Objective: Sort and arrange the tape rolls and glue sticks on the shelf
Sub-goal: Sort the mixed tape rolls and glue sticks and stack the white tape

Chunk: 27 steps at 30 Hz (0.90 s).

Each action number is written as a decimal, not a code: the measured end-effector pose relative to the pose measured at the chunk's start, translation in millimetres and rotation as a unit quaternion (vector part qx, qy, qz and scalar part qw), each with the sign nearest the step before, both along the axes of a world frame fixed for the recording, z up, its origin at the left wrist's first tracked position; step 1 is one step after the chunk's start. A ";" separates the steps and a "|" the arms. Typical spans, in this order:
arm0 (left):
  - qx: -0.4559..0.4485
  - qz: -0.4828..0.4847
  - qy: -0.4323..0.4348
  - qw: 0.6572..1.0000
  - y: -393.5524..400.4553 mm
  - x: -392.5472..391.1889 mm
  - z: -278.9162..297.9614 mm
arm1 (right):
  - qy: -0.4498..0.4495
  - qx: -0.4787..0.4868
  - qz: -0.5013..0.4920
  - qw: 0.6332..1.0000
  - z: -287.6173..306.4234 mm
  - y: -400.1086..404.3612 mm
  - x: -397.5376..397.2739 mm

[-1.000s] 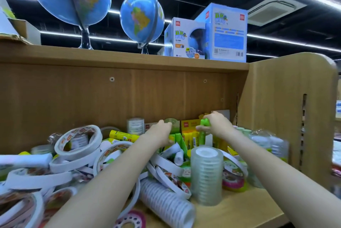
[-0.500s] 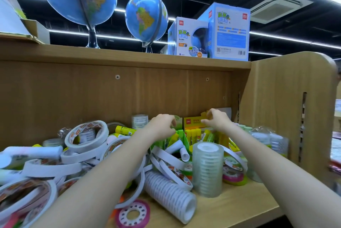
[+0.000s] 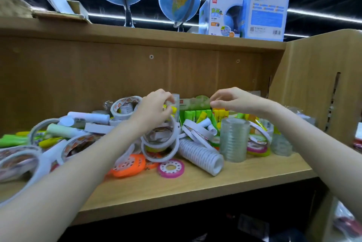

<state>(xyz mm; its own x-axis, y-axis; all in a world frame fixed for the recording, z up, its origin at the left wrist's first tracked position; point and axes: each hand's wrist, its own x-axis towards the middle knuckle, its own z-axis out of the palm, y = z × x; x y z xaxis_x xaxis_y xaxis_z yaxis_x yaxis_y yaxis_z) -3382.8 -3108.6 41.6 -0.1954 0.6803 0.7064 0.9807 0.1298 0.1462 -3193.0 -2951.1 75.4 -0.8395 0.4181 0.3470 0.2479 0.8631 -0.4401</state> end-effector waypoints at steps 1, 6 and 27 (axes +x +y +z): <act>0.000 0.005 0.002 1.000 -9.9 -1.2 -4.9 | -0.034 0.009 0.018 0.999 -1.5 -10.3 -5.1; -0.038 0.024 -0.001 0.999 -52.3 -13.0 -24.8 | -0.145 0.107 -0.020 0.983 -24.7 -40.2 -38.6; -0.095 0.133 0.114 0.980 -163.5 -29.7 -76.4 | -0.056 0.440 0.056 0.895 -59.2 -96.5 -50.1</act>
<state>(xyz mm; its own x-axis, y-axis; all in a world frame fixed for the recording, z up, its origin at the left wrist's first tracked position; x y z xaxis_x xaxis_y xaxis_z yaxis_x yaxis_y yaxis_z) -3412.5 -3272.1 -34.7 -0.2344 0.7505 0.6179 0.9131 0.3882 -0.1251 -3243.1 -3047.6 16.1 -0.9092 -0.0642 0.4113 0.1380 0.8857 0.4433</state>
